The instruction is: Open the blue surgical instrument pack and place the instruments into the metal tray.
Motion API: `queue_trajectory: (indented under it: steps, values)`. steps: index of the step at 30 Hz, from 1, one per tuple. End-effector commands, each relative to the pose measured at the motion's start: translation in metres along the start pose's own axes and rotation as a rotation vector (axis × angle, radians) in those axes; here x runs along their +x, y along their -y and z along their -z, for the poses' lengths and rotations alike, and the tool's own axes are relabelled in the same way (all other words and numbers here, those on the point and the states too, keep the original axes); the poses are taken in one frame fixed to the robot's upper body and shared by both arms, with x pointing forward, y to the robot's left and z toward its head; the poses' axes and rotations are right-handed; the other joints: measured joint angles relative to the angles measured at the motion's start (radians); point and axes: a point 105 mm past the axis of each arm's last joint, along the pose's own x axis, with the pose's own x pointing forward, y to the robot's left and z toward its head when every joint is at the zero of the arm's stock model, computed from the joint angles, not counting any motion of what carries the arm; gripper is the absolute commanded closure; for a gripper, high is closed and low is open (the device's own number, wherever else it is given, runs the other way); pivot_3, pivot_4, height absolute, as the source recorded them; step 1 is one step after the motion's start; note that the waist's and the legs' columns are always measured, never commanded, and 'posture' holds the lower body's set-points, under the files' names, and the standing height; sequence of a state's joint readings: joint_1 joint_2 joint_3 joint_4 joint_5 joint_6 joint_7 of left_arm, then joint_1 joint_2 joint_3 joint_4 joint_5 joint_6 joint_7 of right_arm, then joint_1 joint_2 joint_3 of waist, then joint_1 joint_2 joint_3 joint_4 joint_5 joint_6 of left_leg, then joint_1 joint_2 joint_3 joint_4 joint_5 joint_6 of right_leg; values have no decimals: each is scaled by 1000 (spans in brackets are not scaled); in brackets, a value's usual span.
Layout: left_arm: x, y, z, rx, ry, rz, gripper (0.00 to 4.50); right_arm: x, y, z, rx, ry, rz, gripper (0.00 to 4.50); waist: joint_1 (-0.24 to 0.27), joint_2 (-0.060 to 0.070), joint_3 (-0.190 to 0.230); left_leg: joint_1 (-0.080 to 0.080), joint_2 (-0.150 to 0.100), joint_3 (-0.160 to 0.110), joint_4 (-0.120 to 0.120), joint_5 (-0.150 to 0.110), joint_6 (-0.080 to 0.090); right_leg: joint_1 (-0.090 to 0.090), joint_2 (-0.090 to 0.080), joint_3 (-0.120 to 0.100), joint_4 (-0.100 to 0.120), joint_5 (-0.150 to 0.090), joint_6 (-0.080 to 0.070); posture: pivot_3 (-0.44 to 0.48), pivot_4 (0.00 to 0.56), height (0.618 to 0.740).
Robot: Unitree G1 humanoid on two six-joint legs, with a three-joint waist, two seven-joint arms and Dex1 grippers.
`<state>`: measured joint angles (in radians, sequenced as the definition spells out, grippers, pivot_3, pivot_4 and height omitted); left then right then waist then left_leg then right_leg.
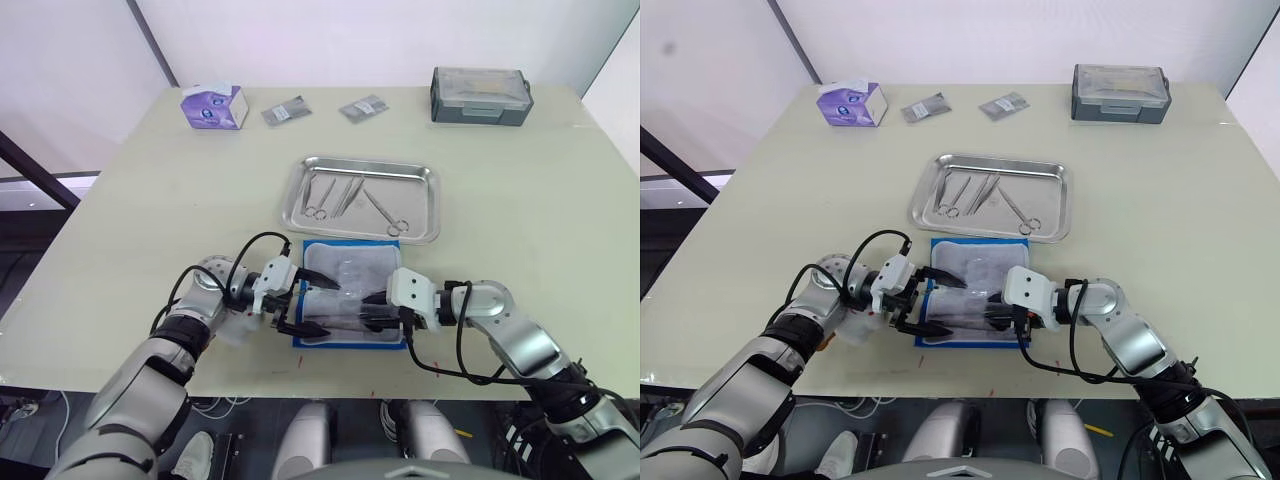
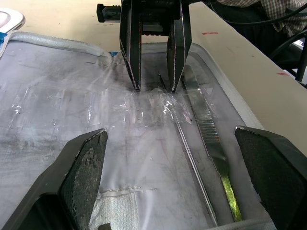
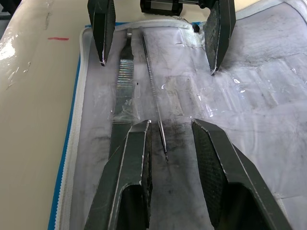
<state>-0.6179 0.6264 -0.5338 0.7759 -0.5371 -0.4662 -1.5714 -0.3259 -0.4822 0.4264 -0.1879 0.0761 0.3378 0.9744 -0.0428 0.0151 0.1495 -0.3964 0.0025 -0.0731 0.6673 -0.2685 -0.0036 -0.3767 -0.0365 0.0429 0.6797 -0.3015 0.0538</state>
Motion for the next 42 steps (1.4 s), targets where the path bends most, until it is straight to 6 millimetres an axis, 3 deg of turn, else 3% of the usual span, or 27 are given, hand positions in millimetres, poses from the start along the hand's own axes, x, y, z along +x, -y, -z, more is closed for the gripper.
queue_trajectory:
  steps: [1,11,12,14,15,42]
  values:
    - [2,18,19,-89,-45,75,0,2,-3,-4,-16,9,-18,3124,0,0,0,0,0,0,0,0,0,0,0,0,0,0,0,0,150,738]
    - [2,18,19,-86,-48,77,0,-4,-3,4,-16,-18,-23,3124,0,0,0,0,0,0,0,0,0,0,0,0,0,0,0,0,150,738]
    - [2,18,19,-86,-48,78,0,-4,-3,4,-16,-18,-24,3626,0,0,0,0,0,0,0,0,0,0,0,0,0,0,0,0,150,738]
    - [2,18,19,-86,-48,77,0,-4,-3,4,-18,-19,-26,3848,0,0,0,0,0,0,0,0,0,0,0,0,0,0,0,0,150,738]
    - [2,18,19,-86,-48,77,0,-3,-3,4,-19,-20,-26,4332,0,0,0,0,0,0,0,0,0,0,0,0,0,0,0,0,150,738]
    - [2,19,19,-90,-45,78,0,-6,-3,6,-27,-27,-29,4332,0,0,0,0,0,0,0,0,0,0,0,0,0,0,0,0,150,738]
